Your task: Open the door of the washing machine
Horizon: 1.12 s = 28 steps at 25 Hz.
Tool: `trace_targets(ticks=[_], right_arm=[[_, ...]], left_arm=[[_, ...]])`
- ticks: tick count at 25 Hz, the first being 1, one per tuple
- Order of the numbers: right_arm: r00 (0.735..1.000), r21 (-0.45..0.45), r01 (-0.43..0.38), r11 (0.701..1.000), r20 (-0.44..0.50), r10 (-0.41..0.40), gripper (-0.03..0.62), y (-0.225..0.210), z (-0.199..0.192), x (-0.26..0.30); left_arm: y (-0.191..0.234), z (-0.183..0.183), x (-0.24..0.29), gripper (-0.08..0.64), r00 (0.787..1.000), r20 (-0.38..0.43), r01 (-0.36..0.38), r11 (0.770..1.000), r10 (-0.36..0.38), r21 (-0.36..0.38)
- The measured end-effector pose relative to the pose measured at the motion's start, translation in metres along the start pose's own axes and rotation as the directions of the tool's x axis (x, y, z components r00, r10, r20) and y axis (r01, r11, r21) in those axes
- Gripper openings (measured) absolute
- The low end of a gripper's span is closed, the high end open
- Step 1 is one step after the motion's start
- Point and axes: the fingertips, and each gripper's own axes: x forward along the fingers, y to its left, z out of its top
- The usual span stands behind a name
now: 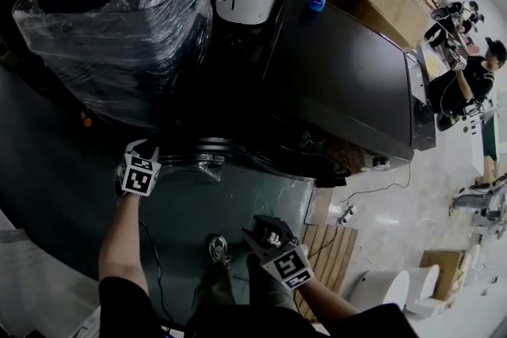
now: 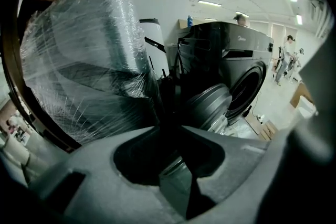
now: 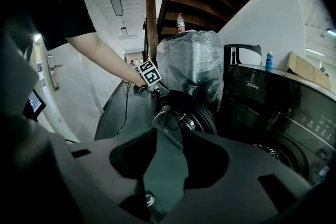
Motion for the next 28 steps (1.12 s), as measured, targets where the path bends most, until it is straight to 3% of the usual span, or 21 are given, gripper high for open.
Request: trace_targets(ticks=[12,16,21,28], right_arm=[[0.999,0.003,0.017,1.0,0.052,-0.017,0.16,-0.007,0.02,-0.001],[0.996,0.007,0.03,1.0,0.084,-0.03,0.152,-0.01,0.036,-0.009],[0.99,0.021,0.053,0.998,0.129,-0.055,0.138,-0.015,0.051,-0.027],[0.983,0.02,0.09,0.996,0.16,-0.092,0.088,-0.031,0.057,-0.059]], left_arm=[[-0.008,0.009,-0.018,0.109,1.0,0.022,-0.013,0.999,0.014,-0.044],[-0.029,0.039,-0.052,0.088,0.991,0.134,-0.026,1.0,0.028,-0.012],[-0.08,0.065,-0.102,0.063,0.964,0.266,0.0,1.0,-0.002,0.009],[-0.15,0.09,-0.157,0.043,0.93,0.364,0.058,0.998,-0.051,-0.007]])
